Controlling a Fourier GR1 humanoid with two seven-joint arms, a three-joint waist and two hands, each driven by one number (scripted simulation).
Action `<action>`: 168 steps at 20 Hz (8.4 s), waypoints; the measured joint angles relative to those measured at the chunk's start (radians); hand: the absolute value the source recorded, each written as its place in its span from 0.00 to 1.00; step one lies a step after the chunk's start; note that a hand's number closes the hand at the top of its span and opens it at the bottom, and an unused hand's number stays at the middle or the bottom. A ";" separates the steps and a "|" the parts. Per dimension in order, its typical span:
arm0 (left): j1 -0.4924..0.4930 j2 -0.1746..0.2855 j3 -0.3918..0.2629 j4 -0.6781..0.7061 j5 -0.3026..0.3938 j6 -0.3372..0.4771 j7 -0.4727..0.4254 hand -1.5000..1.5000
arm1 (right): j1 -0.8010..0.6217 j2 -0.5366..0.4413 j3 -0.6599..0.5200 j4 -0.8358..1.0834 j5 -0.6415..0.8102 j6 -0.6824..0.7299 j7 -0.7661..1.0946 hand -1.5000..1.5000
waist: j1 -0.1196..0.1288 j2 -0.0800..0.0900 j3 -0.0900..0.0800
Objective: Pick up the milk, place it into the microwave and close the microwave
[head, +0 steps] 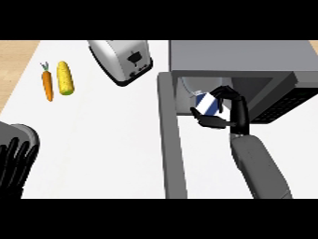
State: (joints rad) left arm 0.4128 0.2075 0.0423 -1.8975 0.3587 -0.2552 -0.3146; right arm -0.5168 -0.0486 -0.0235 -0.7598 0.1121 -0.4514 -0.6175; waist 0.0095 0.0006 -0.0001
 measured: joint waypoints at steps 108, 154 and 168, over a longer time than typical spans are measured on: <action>-0.387 -0.157 -0.531 0.451 -0.655 -0.003 0.028 1.00 | 0.800 -0.088 -0.143 -0.713 -0.301 0.733 -0.080 0.00 | -0.033 -0.003 -0.002; -1.222 -0.206 -0.901 0.952 0.171 0.850 -0.132 0.00 | 0.822 -0.261 -0.129 -1.244 -0.635 0.919 0.250 0.00 | -0.325 0.076 -0.005; -1.275 -0.198 -0.924 1.018 0.279 0.889 -0.219 0.00 | 0.754 -0.327 -0.148 -1.247 -0.729 0.942 0.307 0.00 | -0.372 0.086 -0.005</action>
State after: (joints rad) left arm -0.8626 0.0095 -0.8821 -0.8790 0.6377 0.6336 -0.5340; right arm 0.2376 -0.3752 -0.1718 -2.0064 -0.6170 0.4906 -0.3106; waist -0.3623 0.0867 -0.0047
